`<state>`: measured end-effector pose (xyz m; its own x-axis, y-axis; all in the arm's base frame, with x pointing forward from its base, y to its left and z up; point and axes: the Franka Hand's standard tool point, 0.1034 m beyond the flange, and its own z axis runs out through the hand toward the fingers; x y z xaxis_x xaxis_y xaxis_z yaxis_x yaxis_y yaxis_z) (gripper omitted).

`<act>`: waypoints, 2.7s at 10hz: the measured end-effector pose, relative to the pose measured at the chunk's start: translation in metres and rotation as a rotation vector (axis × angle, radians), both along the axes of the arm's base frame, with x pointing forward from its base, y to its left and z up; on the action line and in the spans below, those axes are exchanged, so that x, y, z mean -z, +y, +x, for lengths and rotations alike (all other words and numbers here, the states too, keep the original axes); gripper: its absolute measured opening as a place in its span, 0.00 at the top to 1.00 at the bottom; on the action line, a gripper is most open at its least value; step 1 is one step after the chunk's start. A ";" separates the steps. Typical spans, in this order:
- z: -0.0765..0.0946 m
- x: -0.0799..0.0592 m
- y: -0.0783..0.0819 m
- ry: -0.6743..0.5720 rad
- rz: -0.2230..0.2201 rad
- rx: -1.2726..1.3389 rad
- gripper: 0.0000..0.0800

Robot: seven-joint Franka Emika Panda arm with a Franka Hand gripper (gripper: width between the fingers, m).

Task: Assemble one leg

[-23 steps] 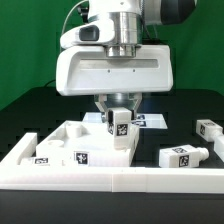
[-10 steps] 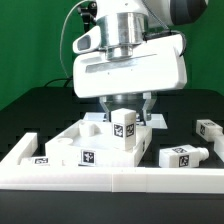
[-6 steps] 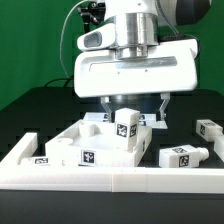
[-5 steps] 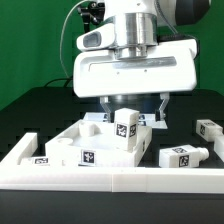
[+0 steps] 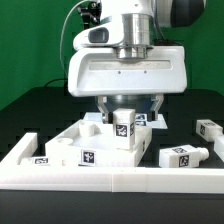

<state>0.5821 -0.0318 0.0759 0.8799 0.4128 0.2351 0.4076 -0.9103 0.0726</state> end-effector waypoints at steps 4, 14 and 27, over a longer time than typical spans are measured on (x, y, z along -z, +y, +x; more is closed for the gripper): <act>0.002 -0.001 0.006 0.010 -0.108 -0.373 0.19; 0.000 -0.001 -0.006 0.018 -0.154 -0.525 0.64; 0.001 0.003 0.042 0.028 0.126 0.471 0.30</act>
Offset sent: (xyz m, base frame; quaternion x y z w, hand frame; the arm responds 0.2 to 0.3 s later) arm 0.0026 0.0057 0.0037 0.0090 -0.0204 -0.2522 0.9674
